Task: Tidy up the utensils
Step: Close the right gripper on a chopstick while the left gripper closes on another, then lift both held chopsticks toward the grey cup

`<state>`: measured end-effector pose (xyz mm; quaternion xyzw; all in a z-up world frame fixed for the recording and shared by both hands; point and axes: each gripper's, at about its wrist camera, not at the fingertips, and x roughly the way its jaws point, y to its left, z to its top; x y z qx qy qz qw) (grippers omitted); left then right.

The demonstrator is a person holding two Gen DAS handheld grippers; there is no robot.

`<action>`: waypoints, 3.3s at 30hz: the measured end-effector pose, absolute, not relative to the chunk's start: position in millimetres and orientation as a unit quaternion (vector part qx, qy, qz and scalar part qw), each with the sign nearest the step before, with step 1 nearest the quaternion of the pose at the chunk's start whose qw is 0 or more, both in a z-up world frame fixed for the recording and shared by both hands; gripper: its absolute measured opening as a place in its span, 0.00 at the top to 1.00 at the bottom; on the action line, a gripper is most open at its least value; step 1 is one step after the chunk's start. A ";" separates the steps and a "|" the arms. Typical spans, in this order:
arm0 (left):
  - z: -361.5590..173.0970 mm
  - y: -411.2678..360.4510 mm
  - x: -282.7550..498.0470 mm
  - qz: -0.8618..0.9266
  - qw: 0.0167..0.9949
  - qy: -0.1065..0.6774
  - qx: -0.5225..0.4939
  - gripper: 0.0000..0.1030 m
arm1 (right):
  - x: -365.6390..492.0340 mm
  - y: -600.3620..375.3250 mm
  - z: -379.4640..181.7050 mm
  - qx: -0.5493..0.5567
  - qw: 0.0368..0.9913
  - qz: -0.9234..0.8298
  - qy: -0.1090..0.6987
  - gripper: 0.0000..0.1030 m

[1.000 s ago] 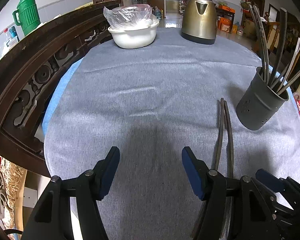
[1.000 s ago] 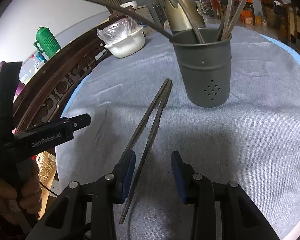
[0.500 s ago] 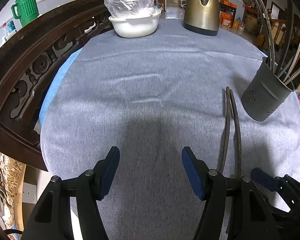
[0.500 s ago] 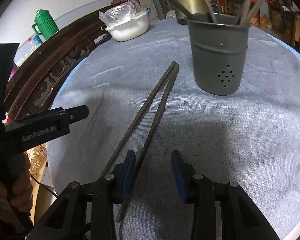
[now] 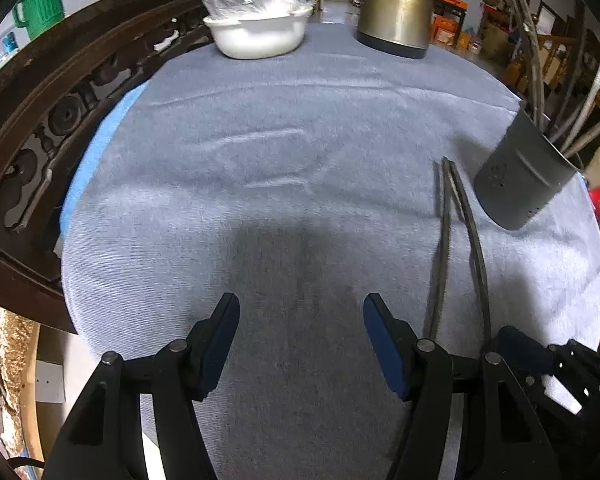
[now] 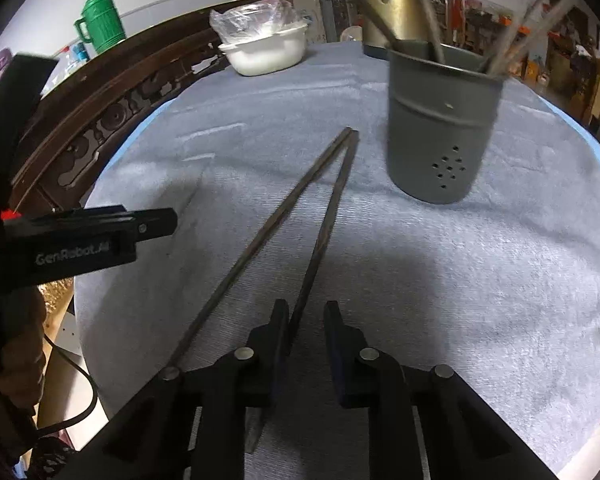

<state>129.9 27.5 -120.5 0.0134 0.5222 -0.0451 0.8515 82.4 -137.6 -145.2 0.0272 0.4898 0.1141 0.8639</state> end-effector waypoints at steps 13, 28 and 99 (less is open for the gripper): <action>-130.6 -8.2 128.6 -0.151 0.821 0.551 0.001 0.39 | 64.6 -189.0 -146.5 0.107 0.846 0.103 0.511 0.83; -138.3 -19.4 130.4 -0.180 0.812 0.555 -0.014 0.88 | 63.7 -238.3 -148.0 0.244 0.824 0.113 0.499 0.81; -140.9 14.3 182.4 -0.182 0.789 0.580 -0.090 0.91 | 119.1 -188.9 -126.1 0.180 0.855 0.112 0.474 0.48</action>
